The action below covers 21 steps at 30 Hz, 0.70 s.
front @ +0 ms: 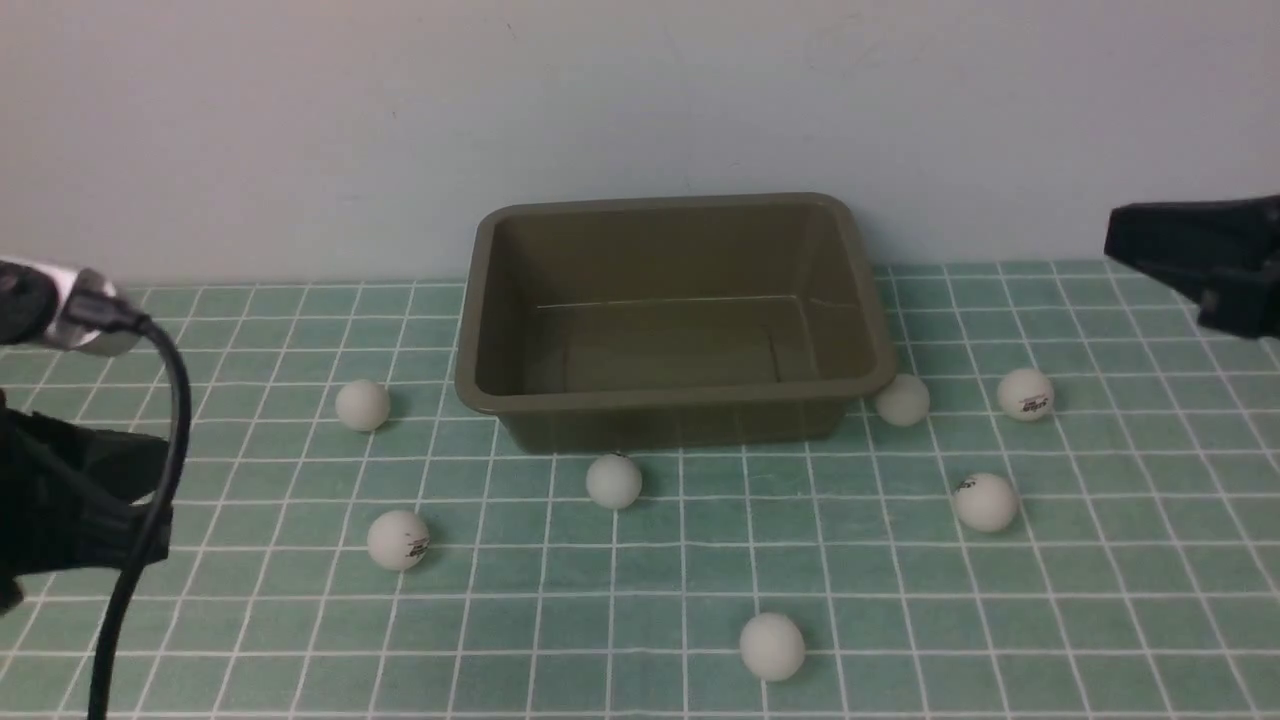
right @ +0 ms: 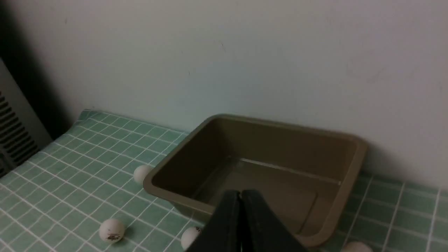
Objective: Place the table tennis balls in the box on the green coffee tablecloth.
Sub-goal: 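Reach for and grasp a ping pong ball on the table beside the basket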
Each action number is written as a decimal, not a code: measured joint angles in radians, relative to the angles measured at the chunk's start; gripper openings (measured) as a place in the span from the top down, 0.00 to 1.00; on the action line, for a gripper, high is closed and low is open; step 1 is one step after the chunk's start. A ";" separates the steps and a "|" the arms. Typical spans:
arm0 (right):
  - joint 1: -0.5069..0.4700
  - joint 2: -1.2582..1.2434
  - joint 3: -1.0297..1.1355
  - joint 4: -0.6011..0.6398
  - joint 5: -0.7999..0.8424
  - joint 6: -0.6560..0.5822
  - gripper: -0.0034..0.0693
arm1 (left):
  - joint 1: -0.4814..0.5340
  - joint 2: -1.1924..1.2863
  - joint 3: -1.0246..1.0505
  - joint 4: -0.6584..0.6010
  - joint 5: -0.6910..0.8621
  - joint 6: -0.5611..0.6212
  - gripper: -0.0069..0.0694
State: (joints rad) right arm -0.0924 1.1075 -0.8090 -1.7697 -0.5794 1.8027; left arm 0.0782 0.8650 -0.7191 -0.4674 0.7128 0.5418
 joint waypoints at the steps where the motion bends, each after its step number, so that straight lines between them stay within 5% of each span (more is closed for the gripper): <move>1: 0.000 0.026 -0.022 0.000 0.050 -0.029 0.97 | 0.000 0.048 -0.024 0.007 0.003 0.010 0.91; 6: 0.000 0.090 -0.092 0.013 0.535 -0.175 0.97 | 0.000 0.251 -0.100 0.011 -0.044 0.047 0.91; 9: 0.000 0.090 -0.092 0.153 0.786 -0.304 0.97 | 0.000 0.377 -0.154 0.012 -0.059 0.051 0.91; 15: 0.000 0.090 -0.091 0.769 1.097 -1.065 0.97 | 0.000 0.547 -0.248 0.028 -0.064 0.062 0.91; 21: -0.001 0.090 -0.090 1.162 1.197 -1.589 0.97 | 0.000 0.676 -0.363 0.045 -0.095 0.075 0.91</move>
State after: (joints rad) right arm -0.0932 1.1975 -0.8990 -0.6075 0.6178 0.2138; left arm 0.0782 1.5407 -1.0821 -0.4226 0.6179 0.6166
